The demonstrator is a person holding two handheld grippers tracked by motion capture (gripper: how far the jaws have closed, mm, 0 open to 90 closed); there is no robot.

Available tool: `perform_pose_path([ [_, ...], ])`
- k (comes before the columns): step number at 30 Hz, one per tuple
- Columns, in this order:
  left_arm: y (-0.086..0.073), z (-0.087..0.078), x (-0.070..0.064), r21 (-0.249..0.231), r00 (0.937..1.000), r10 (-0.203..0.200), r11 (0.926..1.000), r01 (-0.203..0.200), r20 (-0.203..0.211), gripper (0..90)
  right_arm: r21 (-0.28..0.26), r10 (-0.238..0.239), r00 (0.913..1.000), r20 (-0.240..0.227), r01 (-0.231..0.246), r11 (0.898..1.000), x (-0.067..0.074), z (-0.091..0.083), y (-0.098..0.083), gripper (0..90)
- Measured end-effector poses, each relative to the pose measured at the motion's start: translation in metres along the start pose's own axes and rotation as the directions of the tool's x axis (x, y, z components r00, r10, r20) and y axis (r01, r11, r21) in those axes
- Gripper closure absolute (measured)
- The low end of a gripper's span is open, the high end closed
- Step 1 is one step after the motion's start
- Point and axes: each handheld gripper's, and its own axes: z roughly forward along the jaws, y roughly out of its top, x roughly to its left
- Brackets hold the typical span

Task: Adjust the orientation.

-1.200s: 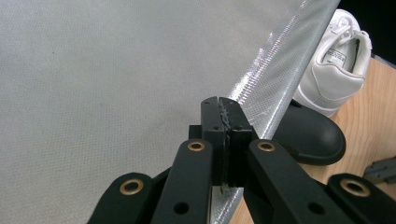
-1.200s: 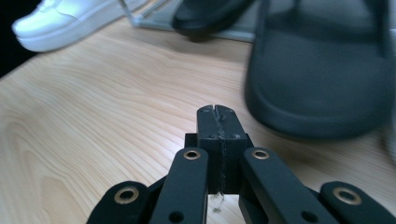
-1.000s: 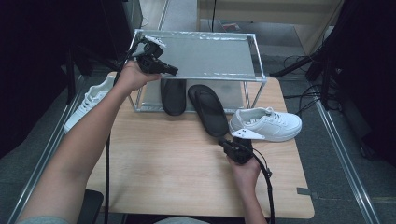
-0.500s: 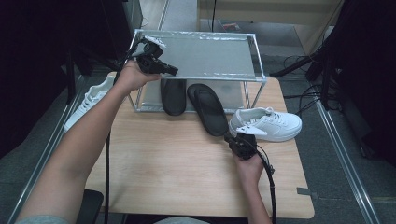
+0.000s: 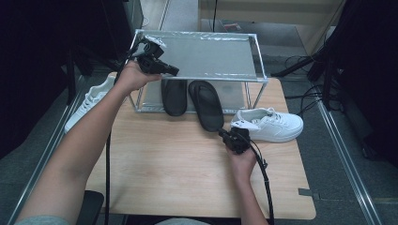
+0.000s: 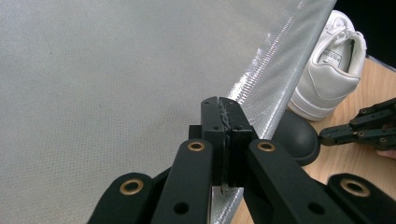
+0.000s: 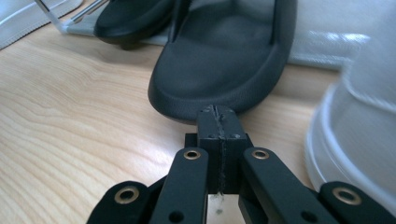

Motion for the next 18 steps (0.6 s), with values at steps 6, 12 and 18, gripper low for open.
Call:
perform_pose_path([
  [6, 0.0, 0.0, 0.0, -0.003, 1.0, -0.002, 1.0, 0.002, 0.002, 90.0, 0.015, -0.008, 1.0, -0.006, 0.008, 1.0, 0.005, 0.015, 0.009, 90.0],
  [12, 0.0, 0.0, 0.0, -0.005, 1.0, -0.004, 1.0, 0.004, 0.003, 90.0, 0.029, -0.018, 0.9997, -0.019, 0.018, 0.999, 0.011, 0.031, 0.018, 90.0],
  [18, -0.001, 0.0, 0.0, -0.006, 1.0, 0.002, 1.0, -0.002, 0.004, 90.0, 0.027, 0.007, 0.9988, -0.049, -0.006, 1.0, 0.013, 0.047, 0.025, 90.0],
])
